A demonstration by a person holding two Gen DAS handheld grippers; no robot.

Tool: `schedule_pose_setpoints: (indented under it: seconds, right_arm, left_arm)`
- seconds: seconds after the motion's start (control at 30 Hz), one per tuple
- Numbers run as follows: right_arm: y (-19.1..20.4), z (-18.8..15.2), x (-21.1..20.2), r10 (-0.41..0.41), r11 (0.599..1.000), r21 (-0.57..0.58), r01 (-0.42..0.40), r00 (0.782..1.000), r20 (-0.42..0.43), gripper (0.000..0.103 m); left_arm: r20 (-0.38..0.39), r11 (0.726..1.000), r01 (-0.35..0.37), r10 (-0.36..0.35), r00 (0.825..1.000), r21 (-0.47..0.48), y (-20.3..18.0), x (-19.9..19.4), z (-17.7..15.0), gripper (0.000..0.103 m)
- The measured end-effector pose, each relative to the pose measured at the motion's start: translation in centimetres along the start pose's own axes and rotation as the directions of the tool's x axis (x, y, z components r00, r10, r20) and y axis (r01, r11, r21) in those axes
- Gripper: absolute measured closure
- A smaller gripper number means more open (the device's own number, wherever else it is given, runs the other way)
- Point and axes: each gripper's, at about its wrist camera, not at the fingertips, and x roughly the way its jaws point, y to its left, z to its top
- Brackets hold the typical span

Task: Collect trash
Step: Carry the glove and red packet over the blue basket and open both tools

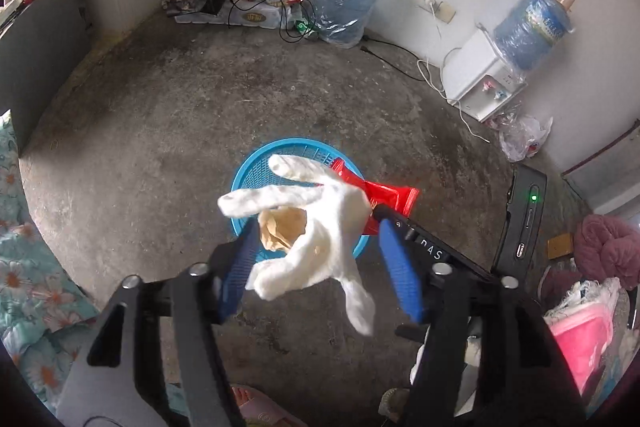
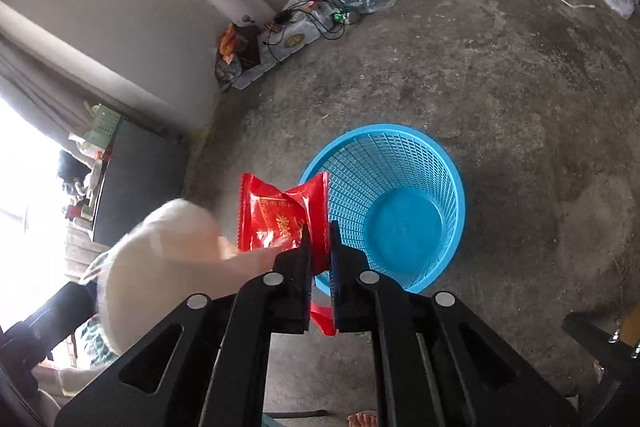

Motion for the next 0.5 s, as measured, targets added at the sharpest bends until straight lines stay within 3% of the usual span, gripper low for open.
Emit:
schedule_pose_setpoints:
  seconds: [0.07, 0.23, 0.4, 0.5]
  right_arm:
    - [-2.0, 0.4, 1.7, -0.048, 0.996, 0.073, 0.050, 0.998, -0.028, 0.066]
    - [-3.7, -1.0, 1.5, -0.068, 0.996, 0.062, 0.069, 0.998, -0.018, 0.066]
    - [-2.3, -3.0, -2.5, -0.041, 0.999, -0.012, 0.042, 0.998, 0.052, 0.066]
    - [0.5, -4.7, -6.9, -0.013, 0.994, -0.106, 0.028, 0.990, 0.141, 0.056]
  left_arm:
    - [-0.002, 1.000, -0.012, 0.012, 1.000, -0.027, 0.1, 1.5, 0.0, 0.039]
    - [0.034, 1.000, 0.015, -0.015, 0.999, 0.012, -0.3, 0.4, -1.3, 0.039]
    - [0.145, 0.995, 0.034, -0.047, 0.988, 0.095, -1.5, -5.6, -2.3, 0.038]
    - [0.202, 0.986, 0.065, -0.096, 0.975, 0.155, -2.1, -10.6, -3.7, 0.034]
